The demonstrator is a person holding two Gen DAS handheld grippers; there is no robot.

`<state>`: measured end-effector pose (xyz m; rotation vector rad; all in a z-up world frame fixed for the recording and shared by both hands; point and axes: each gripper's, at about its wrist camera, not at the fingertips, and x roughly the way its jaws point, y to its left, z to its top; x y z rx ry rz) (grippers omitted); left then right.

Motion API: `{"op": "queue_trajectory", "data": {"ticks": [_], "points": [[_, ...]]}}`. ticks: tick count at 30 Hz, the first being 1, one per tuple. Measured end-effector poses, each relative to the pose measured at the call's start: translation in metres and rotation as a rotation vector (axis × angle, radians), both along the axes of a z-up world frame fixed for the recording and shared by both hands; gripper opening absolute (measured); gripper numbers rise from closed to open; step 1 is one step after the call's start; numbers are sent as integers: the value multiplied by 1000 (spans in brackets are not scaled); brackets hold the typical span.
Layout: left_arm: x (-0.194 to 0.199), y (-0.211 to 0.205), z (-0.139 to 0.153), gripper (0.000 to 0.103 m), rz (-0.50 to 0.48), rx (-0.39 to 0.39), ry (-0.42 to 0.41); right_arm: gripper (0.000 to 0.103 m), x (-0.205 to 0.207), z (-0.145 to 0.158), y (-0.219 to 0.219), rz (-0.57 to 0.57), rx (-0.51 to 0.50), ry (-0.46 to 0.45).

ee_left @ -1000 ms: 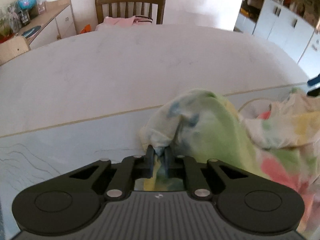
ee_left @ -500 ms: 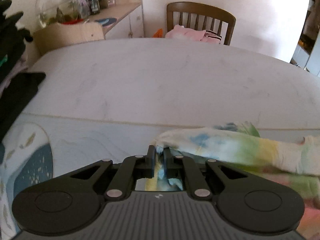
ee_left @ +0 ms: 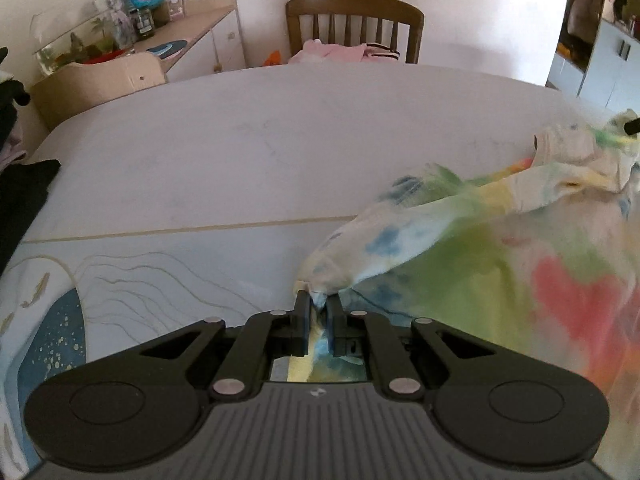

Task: Fold clothes
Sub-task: 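Pull the held hems apart to spread the cloth on the table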

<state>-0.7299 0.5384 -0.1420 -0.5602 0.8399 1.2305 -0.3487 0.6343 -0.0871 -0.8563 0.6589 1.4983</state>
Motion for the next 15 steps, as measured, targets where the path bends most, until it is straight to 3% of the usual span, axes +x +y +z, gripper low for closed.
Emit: {"op": "queue_trajectory", "data": {"ticks": [7,11,15], "points": [[1,-3,-5,7,-2,-12,-3,103,-71,5,12,319,7,4],[0,-3,-6,7,0,-9,-10,103,-104,-8,27,427,-39,30],[0,-2,-7,7,3,-8,-18,103,-115,-25,41,443,-119,57]]}}
